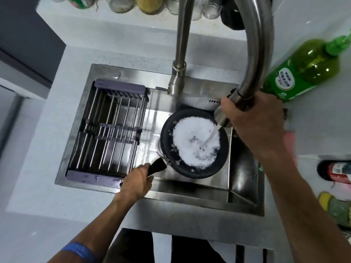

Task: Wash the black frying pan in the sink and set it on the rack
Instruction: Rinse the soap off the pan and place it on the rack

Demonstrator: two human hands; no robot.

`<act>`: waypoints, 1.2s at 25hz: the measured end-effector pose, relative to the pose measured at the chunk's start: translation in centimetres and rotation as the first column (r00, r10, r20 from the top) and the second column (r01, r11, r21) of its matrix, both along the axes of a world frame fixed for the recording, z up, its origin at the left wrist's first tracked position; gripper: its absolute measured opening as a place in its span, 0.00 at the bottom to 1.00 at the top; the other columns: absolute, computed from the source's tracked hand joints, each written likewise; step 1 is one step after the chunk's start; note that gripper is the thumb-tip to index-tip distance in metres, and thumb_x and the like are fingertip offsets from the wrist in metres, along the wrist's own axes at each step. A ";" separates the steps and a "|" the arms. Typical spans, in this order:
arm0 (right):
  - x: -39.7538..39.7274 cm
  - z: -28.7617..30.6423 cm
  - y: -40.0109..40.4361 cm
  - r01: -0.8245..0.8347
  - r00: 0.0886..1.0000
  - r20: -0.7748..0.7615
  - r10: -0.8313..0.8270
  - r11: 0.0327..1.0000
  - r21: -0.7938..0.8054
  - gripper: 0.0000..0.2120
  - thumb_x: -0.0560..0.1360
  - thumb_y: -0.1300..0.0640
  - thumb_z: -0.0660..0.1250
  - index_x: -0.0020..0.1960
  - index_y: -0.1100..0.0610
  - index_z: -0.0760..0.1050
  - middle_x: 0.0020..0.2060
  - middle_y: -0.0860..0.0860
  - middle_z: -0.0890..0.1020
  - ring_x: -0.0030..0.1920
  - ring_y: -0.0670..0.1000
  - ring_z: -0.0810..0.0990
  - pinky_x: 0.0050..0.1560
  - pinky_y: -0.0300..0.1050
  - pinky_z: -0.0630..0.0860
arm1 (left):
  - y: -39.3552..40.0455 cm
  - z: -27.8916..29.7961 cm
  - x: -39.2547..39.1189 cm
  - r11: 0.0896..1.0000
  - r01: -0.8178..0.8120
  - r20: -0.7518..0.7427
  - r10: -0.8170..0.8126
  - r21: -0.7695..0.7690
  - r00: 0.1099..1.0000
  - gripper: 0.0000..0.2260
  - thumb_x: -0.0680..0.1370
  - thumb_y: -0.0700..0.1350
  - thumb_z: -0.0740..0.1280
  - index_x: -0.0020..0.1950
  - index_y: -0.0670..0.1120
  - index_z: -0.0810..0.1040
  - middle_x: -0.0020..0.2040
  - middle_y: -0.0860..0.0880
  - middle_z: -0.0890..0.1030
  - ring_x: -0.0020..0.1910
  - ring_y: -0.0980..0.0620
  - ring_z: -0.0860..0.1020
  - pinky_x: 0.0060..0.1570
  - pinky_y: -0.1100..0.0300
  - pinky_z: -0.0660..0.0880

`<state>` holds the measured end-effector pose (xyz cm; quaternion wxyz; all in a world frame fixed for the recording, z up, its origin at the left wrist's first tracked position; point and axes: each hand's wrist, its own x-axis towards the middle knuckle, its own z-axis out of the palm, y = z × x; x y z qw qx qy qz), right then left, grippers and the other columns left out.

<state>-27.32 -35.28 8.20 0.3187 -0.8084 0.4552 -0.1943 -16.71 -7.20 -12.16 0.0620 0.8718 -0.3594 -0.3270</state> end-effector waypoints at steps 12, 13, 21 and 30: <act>4.4 -5.8 -0.5 -0.048 0.998 -0.026 0.062 0.929 0.366 0.12 0.72 0.49 0.70 0.35 0.54 0.76 0.26 0.49 0.77 0.30 0.50 0.76 0.33 0.45 0.72 | 0.0 0.3 0.9 1.000 0.009 -0.094 -0.011 -0.019 0.996 0.12 0.78 0.47 0.64 0.59 0.45 0.73 0.50 0.43 0.80 0.50 0.42 0.80 0.45 0.55 0.73; 4.7 -5.7 -0.3 -0.051 0.999 0.006 0.053 0.914 0.402 0.10 0.73 0.50 0.70 0.38 0.57 0.78 0.26 0.50 0.77 0.27 0.48 0.75 0.29 0.42 0.71 | 0.0 0.3 1.0 1.000 0.014 -0.099 -0.015 -0.016 0.995 0.13 0.78 0.48 0.64 0.60 0.45 0.73 0.51 0.43 0.80 0.51 0.42 0.80 0.45 0.55 0.72; 5.2 -5.7 -0.1 -0.067 0.995 0.097 0.026 0.892 0.447 0.06 0.73 0.54 0.70 0.40 0.56 0.79 0.25 0.49 0.78 0.25 0.46 0.74 0.27 0.39 0.71 | 0.0 0.6 1.0 1.000 0.006 -0.112 -0.008 -0.016 0.994 0.14 0.78 0.48 0.65 0.62 0.45 0.72 0.52 0.44 0.79 0.51 0.43 0.79 0.46 0.57 0.72; 4.7 -5.3 0.9 -0.122 0.991 0.105 0.078 0.846 0.520 0.10 0.75 0.57 0.69 0.46 0.65 0.80 0.27 0.59 0.75 0.23 0.46 0.71 0.24 0.36 0.67 | 0.1 0.5 1.0 1.000 0.019 -0.085 -0.019 -0.005 0.996 0.13 0.79 0.47 0.64 0.63 0.46 0.71 0.51 0.47 0.78 0.46 0.49 0.78 0.41 0.62 0.66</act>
